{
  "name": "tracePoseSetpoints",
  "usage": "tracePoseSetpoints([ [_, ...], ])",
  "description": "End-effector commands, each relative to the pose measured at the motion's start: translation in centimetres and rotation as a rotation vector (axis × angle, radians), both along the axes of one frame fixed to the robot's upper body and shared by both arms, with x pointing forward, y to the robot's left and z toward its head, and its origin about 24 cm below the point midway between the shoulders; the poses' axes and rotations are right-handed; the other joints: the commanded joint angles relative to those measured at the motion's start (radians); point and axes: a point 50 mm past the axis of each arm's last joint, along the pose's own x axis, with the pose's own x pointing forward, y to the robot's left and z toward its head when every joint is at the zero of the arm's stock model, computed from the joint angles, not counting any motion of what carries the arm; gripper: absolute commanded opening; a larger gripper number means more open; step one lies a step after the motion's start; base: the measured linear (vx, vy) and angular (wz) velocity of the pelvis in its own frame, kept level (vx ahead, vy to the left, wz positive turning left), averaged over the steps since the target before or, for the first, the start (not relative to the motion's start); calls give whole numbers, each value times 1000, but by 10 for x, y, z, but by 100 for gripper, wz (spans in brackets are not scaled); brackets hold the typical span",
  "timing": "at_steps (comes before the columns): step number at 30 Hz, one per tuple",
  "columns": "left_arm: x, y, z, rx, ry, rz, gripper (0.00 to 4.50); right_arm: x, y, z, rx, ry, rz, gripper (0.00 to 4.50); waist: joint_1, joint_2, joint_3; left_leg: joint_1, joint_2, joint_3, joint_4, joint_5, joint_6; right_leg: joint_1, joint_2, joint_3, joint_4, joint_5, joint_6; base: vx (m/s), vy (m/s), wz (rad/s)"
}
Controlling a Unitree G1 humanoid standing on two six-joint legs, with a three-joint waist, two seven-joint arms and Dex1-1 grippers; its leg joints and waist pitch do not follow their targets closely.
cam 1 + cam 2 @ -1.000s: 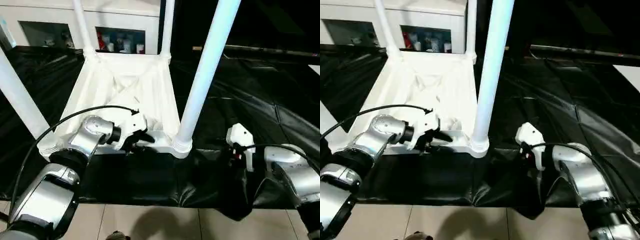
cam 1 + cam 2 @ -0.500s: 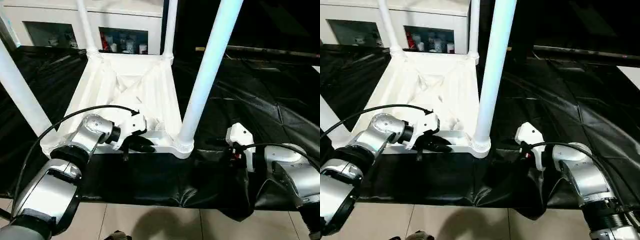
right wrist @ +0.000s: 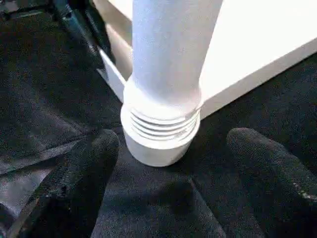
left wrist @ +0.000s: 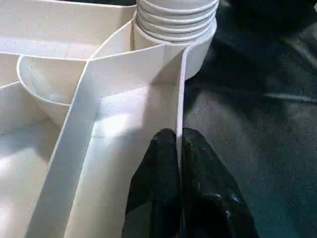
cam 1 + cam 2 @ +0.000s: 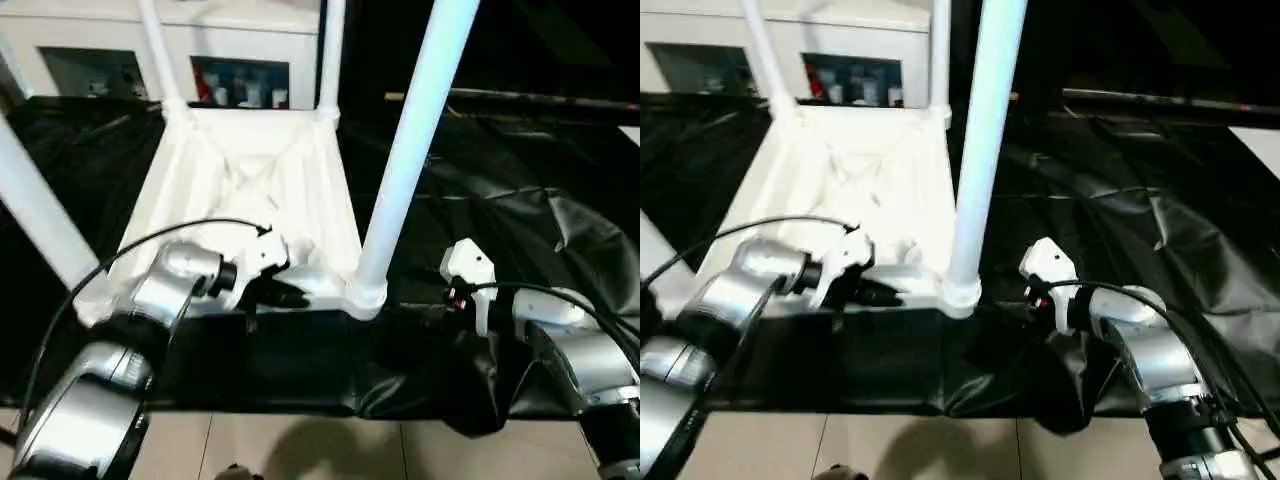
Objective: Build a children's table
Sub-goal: Rotate table base, then rotate leg to tighten
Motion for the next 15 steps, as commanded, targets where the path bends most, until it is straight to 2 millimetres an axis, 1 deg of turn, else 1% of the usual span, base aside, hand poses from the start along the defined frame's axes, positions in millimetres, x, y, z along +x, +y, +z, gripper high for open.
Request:
tracePoseSetpoints([
  [1, -12, -2, -12, -43, 57, 95, 6, 1, 2, 2, 14, -17, -15, 395, 4, -14, -63, 15, 29, -17, -65, -198, 44, 48, -63, 35, -82, -135, -240, 0, 0, 0],
  [2, -12, -2, -12, -43, 57, 95, 6, 1, 2, 2, 14, -17, -15, 395, 1, -14, -63, 17, 30, -17, -66, -208, 40, 47, -64, 36, -84, -161, -232, 0, 0, 0],
  [3, -15, -4, -12, -43, 53, 97, 6, 0, 3, 1, 15, -16, -14, 395, -1, -14, -63, 19, 28, -16, -65, -214, 38, 45, -61, 37, -87, -190, -220, 0, 0, 0],
  [4, -16, -5, -12, -45, 53, 96, 6, 0, 4, 1, 15, -16, -13, 395, -2, -14, -61, 18, 28, -16, -66, -214, 38, 44, -61, 37, -89, -203, -215, 0, 0, 0],
  [5, -18, -9, -12, -52, 62, 91, 6, 0, 6, 0, 12, -15, -10, 395, -1, -14, -61, 19, 26, -15, -66, -222, 34, 42, -60, 37, -93, -230, -202, 0, 0, 0],
  [7, -20, -15, -11, -55, 65, 91, 6, 2, 7, -1, 6, -25, -12, 395, -2, -11, -62, 18, 26, -16, -67, -218, 31, 42, -59, 38, -93, -228, -195, 0, 0, 0],
  [8, -20, -15, -11, -55, 65, 91, 6, 2, 7, -1, 6, -25, -12, 395, -3, -12, -64, 17, 26, -16, -66, -209, 32, 42, -58, 38, -91, -211, -195, 0, 0, 0],
  [10, -20, -19, -9, -52, 51, 104, 6, 5, 8, -1, 10, -35, -40, 395, -3, -9, -65, 18, 26, -16, -66, -199, 33, 41, -57, 38, -88, -186, -199, 0, 0, 0],
  [11, -19, -20, -8, -48, 42, 111, 2, 8, 8, -1, 14, -34, -61, 412, -3, -8, -66, 18, 24, -15, -65, -196, 36, 41, -56, 37, -88, -177, -202, 0, 0, 0],
  [12, -18, -21, -7, -41, 29, 116, 2, 11, 7, -2, 7, -39, -85, 412, -3, -7, -67, 18, 23, -15, -64, -189, 36, 41, -56, 37, -89, -164, -205, 0, 0, 0],
  [14, -17, -21, -5, -34, 16, 119, 0, 17, 9, -3, 5, -45, -122, 432, -6, -5, -68, 17, 21, -15, -63, -184, 33, 42, -54, 36, -87, -151, -213, 0, 0, 0],
  [15, -17, -21, -4, -35, 14, 116, 0, 18, 10, -4, 10, -46, -128, 439, -6, -5, -67, 16, 21, -15, -63, -191, 32, 43, -54, 37, -88, -151, -210, 0, 0, 0],
])
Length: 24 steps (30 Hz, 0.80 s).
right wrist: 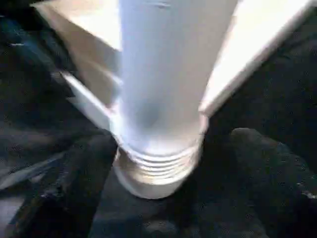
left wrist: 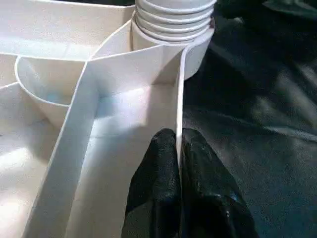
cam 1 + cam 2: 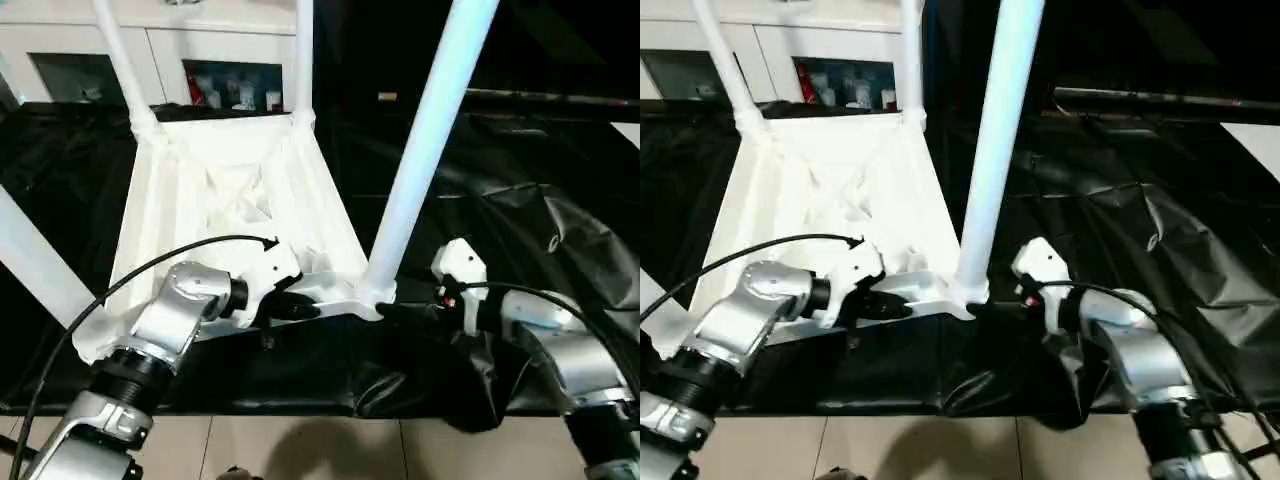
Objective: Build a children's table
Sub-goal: Rotate leg to tighten
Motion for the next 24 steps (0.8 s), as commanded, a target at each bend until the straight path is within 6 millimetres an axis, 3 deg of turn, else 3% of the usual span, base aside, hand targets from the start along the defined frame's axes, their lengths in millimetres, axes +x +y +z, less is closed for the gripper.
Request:
tracePoseSetpoints([
  [1, -3, -3, -3, -27, 19, 4, 0, 5, 0, 3, -4, -24, -24, 446, 2, -10, -65, 17, 21, -15, -63, -193, 32, 43, -55, 37, -88, -151, -209, 0, 0, 0],
  [8, -2, 0, -5, -13, 23, 17, 0, 7, 18, 0, 32, -13, 14, 446, 0, -8, -65, 18, 23, -16, -65, -199, 32, 43, -54, 37, -86, -146, -211, 0, 0, 0],
  [15, -3, 2, -6, -10, 27, 25, 0, 11, 22, -2, 56, 0, 5, 446, 0, -9, -66, 18, 22, -16, -66, -194, 28, 44, -56, 37, -85, -140, -214, 0, 0, 0],
  [17, -2, 3, -6, -8, 26, 28, 0, 11, 23, -1, 64, 4, 6, 411, 0, -12, -66, 17, 22, -15, -65, -192, 30, 44, -56, 37, -85, -139, -212, 0, 0, 0],
  [19, -2, 4, -6, -8, 25, 29, 0, 11, 23, -1, 66, 4, 7, 411, 0, -11, -65, 18, 23, -15, -66, -194, 29, 44, -55, 37, -85, -144, -209, 0, 0, 0],
  [24, -1, 5, -6, -4, 24, 37, 0, 11, 22, -4, 71, 15, 7, 360, 0, -12, -63, 18, 23, -16, -67, -202, 27, 42, -57, 38, -88, -174, -200, 0, 0, 0],
])
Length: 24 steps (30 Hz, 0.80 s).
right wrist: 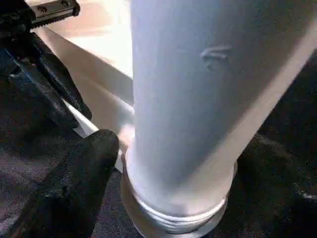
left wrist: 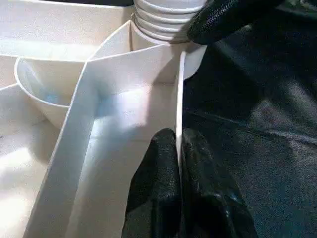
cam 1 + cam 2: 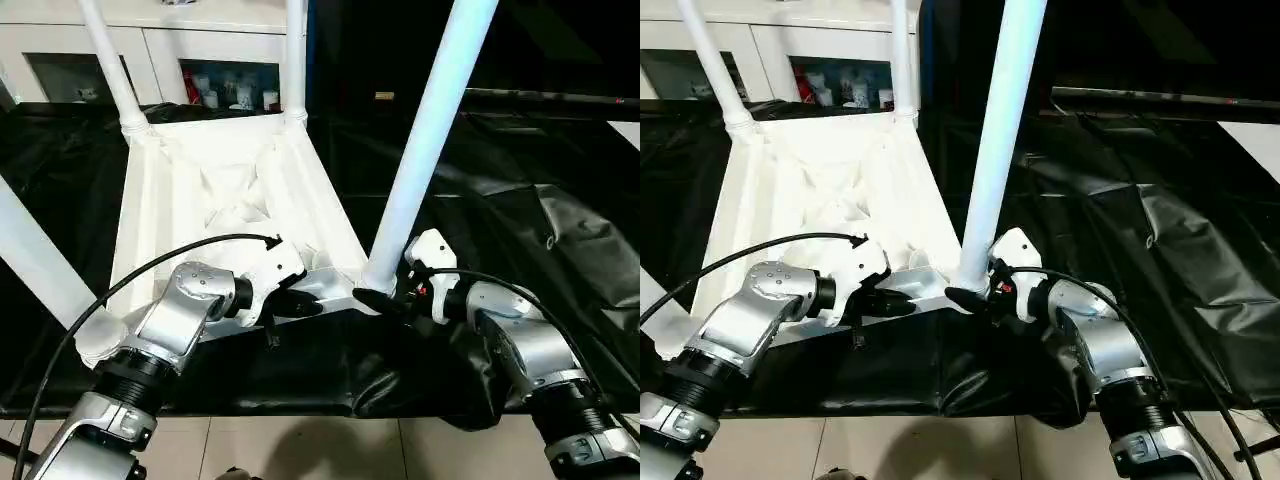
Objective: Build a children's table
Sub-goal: Rotate leg to tighten
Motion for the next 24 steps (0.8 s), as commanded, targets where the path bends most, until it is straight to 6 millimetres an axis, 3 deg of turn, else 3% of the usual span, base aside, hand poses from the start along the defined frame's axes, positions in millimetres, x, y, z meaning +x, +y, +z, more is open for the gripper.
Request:
tracePoseSetpoints([
  [1, -1, 4, -6, -8, 27, 29, 0, 3, -3, 3, 9, -5, -3, 360, 4, -12, -64, 18, 23, -15, -66, -202, 26, 42, -57, 38, -89, -176, -201, 0, 0, 0],
  [3, -1, 4, -6, -7, 28, 29, 0, 3, -3, 2, 9, -3, -3, 324, 4, -12, -64, 16, 22, -15, -66, -196, 27, 43, -56, 37, -87, -163, -203, 0, 0, 0],
  [11, -2, 6, -7, -4, 30, 38, 0, 3, -1, -4, 8, 7, -20, 281, 3, -14, -64, 16, 22, -15, -66, -200, 28, 42, -57, 37, -88, -175, -201, 0, 0, 0],
  [18, 6, -2, -9, -30, 3, 134, 0, 14, 8, -18, 118, 41, -271, 278, -14, -14, -61, 16, 21, -18, -70, -232, 8, 39, -58, 36, -95, -245, -189, 0, 0, 0],
  [22, 16, -22, -14, -48, -14, 260, 0, 19, 30, -35, 125, 73, -453, 277, -18, -15, -60, 19, 20, -18, -71, -241, -7, 34, -61, 38, -99, -282, -183, 0, 0, 0],
  [23, 20, -32, -16, -59, -17, 307, 0, 21, 40, -40, 120, 80, -526, 277, -18, -21, -60, 21, 20, -17, -71, -243, -7, 33, -60, 38, -101, -284, -178, 0, 0, 0],
  [24, 20, -34, -17, -58, -19, 312, 0, 21, 43, -40, 121, 85, -536, 277, -19, -17, -59, 22, 18, -17, -72, -251, -10, 30, -60, 38, -104, -295, -175, 0, 0, 0],
])
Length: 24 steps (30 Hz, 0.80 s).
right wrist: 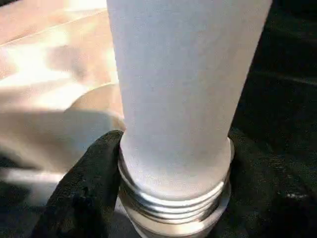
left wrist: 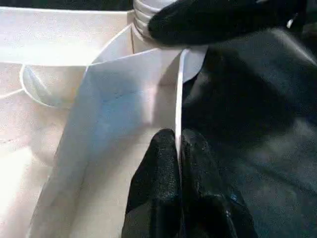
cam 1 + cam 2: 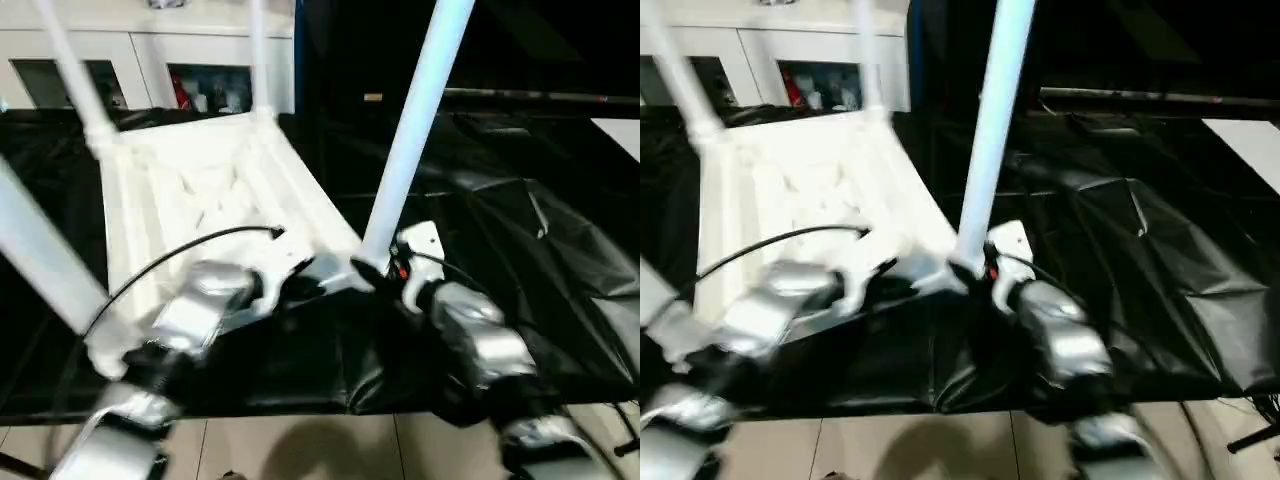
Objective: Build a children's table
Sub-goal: Rotate leg to tighten
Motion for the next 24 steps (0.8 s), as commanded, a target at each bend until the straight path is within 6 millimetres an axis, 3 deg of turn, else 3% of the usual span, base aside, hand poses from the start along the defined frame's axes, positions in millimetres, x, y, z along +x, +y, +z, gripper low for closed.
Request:
tracePoseSetpoints([
  [1, -1, -9, -12, -56, 27, 89, 0, -6, 12, -19, -1, 94, -44, 277, 4, -14, -52, 17, 19, -18, -73, -254, -10, 30, -59, 37, -103, -300, -171, 0, 0, 0],
  [3, 2, -22, -14, -37, -6, 100, 0, 0, 34, -15, 12, 95, -70, 277, 6, -15, -53, 21, 20, -19, -76, -279, -11, 28, -58, 36, -106, -311, -153, 0, 0, 0],
  [8, 6, -22, -9, -36, -34, 83, 0, 4, 47, -2, 27, 15, 17, 277, 10, -21, -58, 16, 20, -19, -78, -265, 4, 35, -60, 35, -104, -263, -145, 0, 0, 0],
  [9, 7, -19, -8, -36, -39, 70, 0, 5, 45, 3, 42, -18, 48, 333, 12, -19, -59, 15, 20, -19, -77, -260, 9, 36, -61, 36, -103, -255, -146, 0, 0, 0],
  [10, 7, -18, -7, -36, -40, 68, 0, 5, 45, 4, 45, -24, 54, 347, 12, -20, -59, 14, 19, -19, -77, -258, 13, 37, -61, 35, -104, -254, -146, 0, 0, 0],
  [13, 6, -10, -3, -57, -56, 20, 0, 6, 38, 15, 56, -105, 139, 369, 14, -22, -61, 10, 19, -18, -75, -241, 29, 40, -61, 35, -103, -230, -153, 0, 0, 0],
  [14, 6, -6, -2, -71, -50, 9, 0, 4, 34, 17, 61, -108, 194, 383, 14, -18, -61, 10, 20, -17, -75, -231, 34, 39, -61, 36, -101, -218, -158, 0, 0, 0],
  [18, 3, 14, 0, -48, -60, -58, 0, -8, 12, 21, -32, -116, 406, 404, 22, -18, -64, 6, 23, -16, -71, -174, 68, 45, -57, 33, -90, -111, -176, 0, 0, 0],
  [20, -5, 21, 2, -71, -62, -178, 0, -18, -3, 24, -68, -110, 509, 404, 22, -16, -64, 10, 24, -16, -71, -182, 66, 44, -56, 33, -93, -120, -184, 0, 0, 0],
  [24, -14, 25, 4, -107, -20, -276, 0, -22, -15, 25, -92, -100, 554, 404, 20, -15, -61, 12, 27, -14, -74, -199, 62, 39, -57, 34, -91, -128, -211, 0, 0, 0],
])
